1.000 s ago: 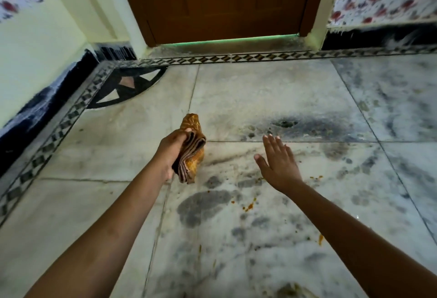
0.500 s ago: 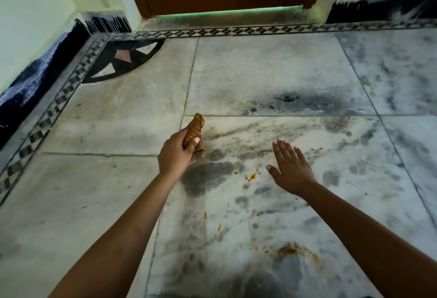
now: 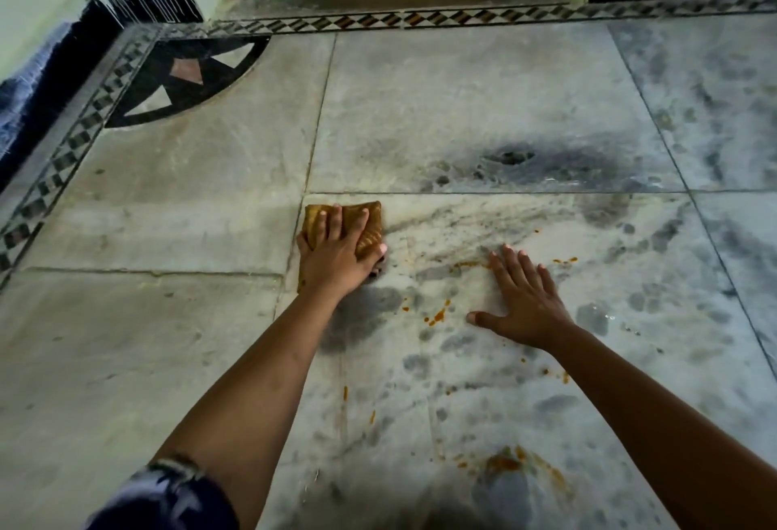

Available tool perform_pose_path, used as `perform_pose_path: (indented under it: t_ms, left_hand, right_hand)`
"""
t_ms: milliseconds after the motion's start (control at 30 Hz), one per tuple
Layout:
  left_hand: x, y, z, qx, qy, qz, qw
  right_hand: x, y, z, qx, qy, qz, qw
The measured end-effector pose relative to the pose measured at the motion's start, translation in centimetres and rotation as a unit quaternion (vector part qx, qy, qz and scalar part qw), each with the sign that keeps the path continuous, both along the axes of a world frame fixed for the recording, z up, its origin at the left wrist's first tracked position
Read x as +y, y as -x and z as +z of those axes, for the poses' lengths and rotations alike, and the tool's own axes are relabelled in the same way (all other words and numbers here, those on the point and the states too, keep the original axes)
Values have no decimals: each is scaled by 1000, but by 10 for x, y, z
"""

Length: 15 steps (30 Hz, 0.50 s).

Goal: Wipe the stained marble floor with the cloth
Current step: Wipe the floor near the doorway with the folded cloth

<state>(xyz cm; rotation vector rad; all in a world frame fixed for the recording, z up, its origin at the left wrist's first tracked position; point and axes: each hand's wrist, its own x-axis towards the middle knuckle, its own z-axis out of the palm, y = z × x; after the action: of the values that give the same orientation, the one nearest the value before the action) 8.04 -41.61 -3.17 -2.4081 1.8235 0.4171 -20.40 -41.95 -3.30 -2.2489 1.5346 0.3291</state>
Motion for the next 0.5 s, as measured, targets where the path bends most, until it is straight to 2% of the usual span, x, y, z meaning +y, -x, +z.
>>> perform_pose_path:
  t_ms: [133,267,333,400,500]
  left_hand:
    - [26,14,2,-17,-21,-70,997]
    - [101,-9,-6,-2,50,-187,981]
    - [107,-38,-6,-16,41,-159,986]
    - [87,-56,-6,-26,19,-83,996]
    - [35,-45,-3,-16,1,-11,1000]
  right_hand:
    - [1,1,-4,-13,8,3,1000]
    - [3,2,-6,-25,12,-2,1000]
    - [2,2,-5,-19,10,0,1000]
    - [2,2,-4,-17,14,2,1000]
    - [2,2,-2,-6,15,12,1000]
